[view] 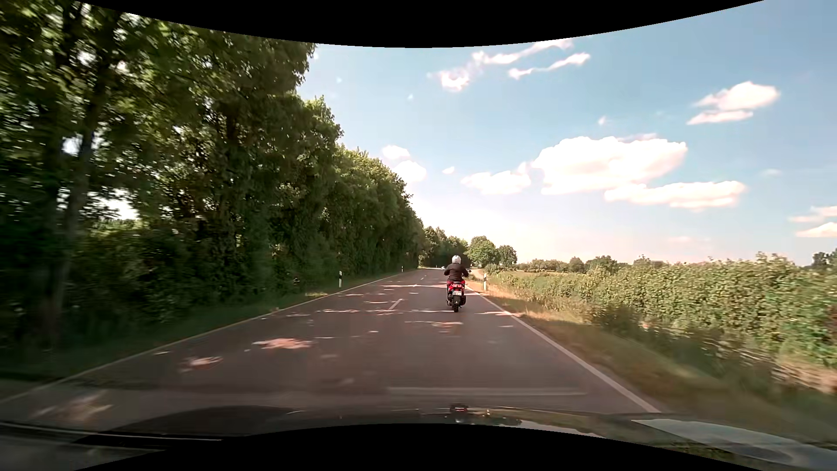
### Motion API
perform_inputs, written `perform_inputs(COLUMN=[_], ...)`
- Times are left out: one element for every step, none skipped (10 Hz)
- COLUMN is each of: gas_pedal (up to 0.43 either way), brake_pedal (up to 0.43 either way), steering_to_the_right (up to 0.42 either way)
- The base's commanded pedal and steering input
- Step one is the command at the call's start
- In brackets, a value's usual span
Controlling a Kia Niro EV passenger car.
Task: Follow the waypoints while adhering to traffic rules and regulations
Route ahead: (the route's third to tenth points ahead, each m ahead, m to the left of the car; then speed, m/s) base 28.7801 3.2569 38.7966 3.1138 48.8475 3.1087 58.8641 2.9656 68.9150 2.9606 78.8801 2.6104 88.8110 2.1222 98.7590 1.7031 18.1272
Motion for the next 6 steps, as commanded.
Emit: perform_inputs(gas_pedal=[0.197,0.197,0.197,0.197,0.197,0.209], brake_pedal=[0.012,0.012,0.012,0.012,0.012,0.012], steering_to_the_right=[0.002,0.002,0.002,0.002,0.001,0.0])
